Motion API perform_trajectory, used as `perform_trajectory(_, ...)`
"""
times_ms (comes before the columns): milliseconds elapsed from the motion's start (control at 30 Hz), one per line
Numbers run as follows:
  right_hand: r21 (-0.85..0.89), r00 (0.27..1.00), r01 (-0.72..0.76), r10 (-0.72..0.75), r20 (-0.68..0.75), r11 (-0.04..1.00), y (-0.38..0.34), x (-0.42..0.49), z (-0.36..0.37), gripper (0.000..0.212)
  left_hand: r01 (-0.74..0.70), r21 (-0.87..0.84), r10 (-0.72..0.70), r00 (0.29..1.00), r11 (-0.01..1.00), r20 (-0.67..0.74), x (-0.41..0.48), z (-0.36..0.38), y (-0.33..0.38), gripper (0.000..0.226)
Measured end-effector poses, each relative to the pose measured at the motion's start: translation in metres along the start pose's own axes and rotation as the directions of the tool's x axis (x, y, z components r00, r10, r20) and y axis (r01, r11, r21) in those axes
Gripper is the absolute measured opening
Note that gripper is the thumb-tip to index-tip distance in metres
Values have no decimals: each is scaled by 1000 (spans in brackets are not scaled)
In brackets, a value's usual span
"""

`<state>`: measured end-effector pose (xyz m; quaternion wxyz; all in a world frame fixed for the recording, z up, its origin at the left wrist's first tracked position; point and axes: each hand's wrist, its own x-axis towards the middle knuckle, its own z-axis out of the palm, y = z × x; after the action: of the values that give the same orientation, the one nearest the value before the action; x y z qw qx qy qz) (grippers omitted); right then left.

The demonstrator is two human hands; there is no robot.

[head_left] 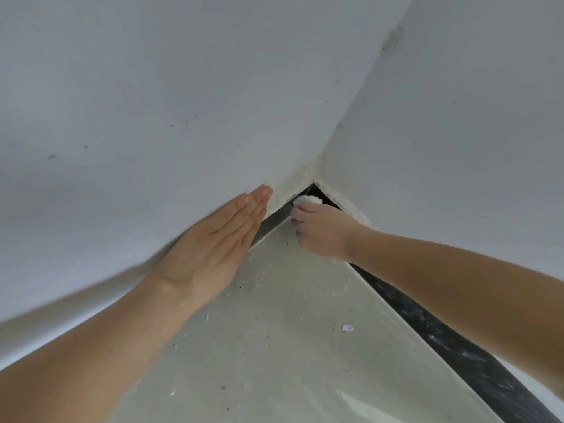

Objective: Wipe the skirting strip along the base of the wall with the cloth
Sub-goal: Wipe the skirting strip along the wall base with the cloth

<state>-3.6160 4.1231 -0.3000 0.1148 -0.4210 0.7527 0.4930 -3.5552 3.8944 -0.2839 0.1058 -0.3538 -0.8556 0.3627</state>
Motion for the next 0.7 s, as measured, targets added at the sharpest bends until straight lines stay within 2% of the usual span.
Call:
perform_trajectory(100,-45,996,-90,91,23,995,3,13,16,18,-12,-36,15,998,999,68,4,-10,-5,61)
perform_trajectory(233,-31,982,-185,186,36,982,-9,16,28,14,10,51,-8,999,999,-36,1,1,-2,63)
perform_trajectory(300,33,978,-208,209,-19,978,-11,16,21,5,9,61,-6,998,998,-60,0,5,-1,64)
perform_trajectory(333,59,985,-170,171,-13,984,-11,15,18,4,10,65,-6,998,998,-62,0,6,-1,65)
perform_trajectory(433,258,992,-91,66,106,962,-23,2,21,25,18,50,-14,997,999,-75,0,8,-1,67)
perform_trajectory(567,407,962,-195,94,255,892,-35,-14,12,23,24,49,-17,992,999,-125,-1,12,0,70)
perform_trajectory(633,399,971,-195,119,207,896,-38,-15,8,19,26,76,-14,988,997,-153,-2,14,1,70)
perform_trajectory(700,285,988,-156,148,51,946,-31,-12,5,14,31,82,-15,982,996,-186,-1,15,2,70)
